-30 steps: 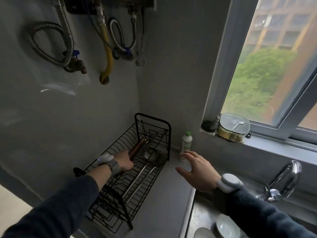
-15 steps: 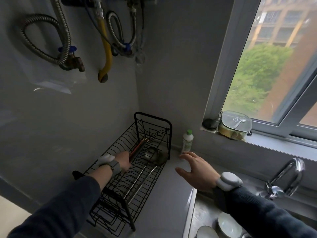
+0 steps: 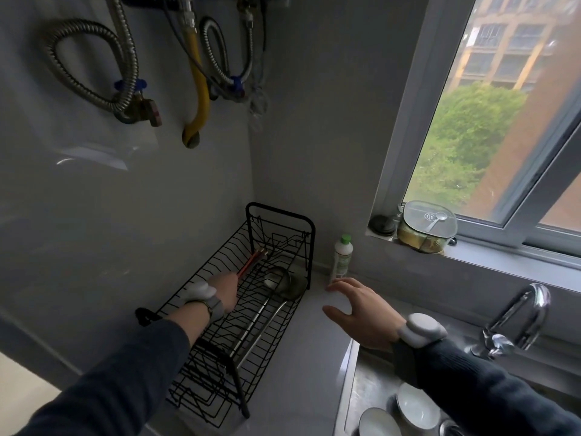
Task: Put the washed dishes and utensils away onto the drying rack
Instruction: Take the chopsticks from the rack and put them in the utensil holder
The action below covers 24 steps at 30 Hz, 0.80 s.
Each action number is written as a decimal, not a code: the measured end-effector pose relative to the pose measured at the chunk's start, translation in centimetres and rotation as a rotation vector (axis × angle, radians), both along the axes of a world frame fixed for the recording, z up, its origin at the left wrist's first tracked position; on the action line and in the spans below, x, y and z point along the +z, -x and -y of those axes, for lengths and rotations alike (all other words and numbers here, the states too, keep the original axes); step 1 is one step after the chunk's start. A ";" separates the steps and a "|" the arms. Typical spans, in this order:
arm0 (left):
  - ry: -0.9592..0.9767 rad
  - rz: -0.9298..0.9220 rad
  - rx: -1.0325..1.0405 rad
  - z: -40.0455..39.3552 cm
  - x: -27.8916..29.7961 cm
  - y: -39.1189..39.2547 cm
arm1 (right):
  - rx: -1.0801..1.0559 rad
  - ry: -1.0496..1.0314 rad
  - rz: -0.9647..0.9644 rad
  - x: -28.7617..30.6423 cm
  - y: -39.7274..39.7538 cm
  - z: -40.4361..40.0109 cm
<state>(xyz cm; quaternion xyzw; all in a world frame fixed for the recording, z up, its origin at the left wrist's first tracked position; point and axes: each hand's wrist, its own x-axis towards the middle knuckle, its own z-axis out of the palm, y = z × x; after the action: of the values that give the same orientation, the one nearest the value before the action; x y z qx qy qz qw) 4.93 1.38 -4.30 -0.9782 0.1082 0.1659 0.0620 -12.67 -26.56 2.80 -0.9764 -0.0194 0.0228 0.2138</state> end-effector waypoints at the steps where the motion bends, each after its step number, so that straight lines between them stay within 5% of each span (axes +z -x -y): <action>1: 0.004 0.013 -0.009 0.0 0.2 0.0 | -0.001 -0.006 0.003 0.1 0.2 0.1; 9: 0.094 0.090 0.020 -1.1 2.3 0.2 | -0.013 -0.022 -0.004 -0.1 1.3 0.3; 19: 0.840 0.005 -0.162 6.9 8.1 6.4 | -0.172 -0.313 -0.010 0.6 3.8 1.4; 24: 0.922 -0.175 -0.368 14.3 7.7 12.2 | -0.361 -0.509 0.045 1.7 6.6 4.3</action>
<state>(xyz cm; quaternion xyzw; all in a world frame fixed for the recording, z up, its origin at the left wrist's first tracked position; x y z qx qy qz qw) -7.30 -12.88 3.39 -0.8510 0.3457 0.1687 -0.3575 -19.25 -30.83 4.46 -0.8796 0.1443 -0.0427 0.4513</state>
